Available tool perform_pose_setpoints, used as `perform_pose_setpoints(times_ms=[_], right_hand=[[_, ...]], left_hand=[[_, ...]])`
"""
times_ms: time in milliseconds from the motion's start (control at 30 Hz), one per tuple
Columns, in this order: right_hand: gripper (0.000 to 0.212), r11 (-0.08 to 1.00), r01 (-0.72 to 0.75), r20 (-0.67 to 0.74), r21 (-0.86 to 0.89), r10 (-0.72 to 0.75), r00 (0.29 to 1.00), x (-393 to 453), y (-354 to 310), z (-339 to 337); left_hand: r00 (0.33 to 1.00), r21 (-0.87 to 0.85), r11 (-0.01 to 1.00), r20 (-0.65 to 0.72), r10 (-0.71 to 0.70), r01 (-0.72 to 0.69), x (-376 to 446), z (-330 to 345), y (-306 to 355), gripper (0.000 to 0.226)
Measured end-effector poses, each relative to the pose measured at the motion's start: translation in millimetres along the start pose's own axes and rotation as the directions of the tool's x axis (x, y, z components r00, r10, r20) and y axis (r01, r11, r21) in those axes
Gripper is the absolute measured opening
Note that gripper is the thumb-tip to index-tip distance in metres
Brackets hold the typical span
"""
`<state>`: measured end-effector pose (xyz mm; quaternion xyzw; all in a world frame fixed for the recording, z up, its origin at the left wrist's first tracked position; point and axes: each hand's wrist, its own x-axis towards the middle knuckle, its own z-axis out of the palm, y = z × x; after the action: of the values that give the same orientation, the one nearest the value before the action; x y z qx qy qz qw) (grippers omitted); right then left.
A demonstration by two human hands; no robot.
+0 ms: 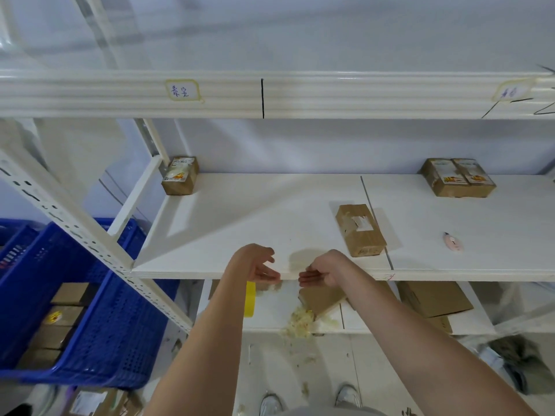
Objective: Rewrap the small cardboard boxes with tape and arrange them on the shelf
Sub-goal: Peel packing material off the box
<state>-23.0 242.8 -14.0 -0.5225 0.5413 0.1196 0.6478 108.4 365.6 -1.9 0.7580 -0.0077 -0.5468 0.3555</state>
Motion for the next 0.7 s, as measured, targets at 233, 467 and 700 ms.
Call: perform_pose_setpoints(times_ms=[233,467,700], right_hand=[[0.026,0.998,0.013,0.058,-0.054,-0.009,0.998,-13.9,-10.2,0.3],[0.02,0.991,0.022,0.172,-0.132,0.001,0.985,-40.1,-49.1,-2.1],[0.016,0.877,0.167,0.122,-0.45,-0.125,0.985,-48.0,-62.6,-20.6]], left_hand=[[0.994,-0.034,0.997,0.093,-0.063,0.066,12.8,25.7,-6.9,0.061],[0.973,-0.657,0.74,0.23,0.012,0.145,17.8,36.7,-7.3,0.052],[0.963,-0.78,0.619,0.23,0.141,0.096,15.4,31.4,13.0,0.057]])
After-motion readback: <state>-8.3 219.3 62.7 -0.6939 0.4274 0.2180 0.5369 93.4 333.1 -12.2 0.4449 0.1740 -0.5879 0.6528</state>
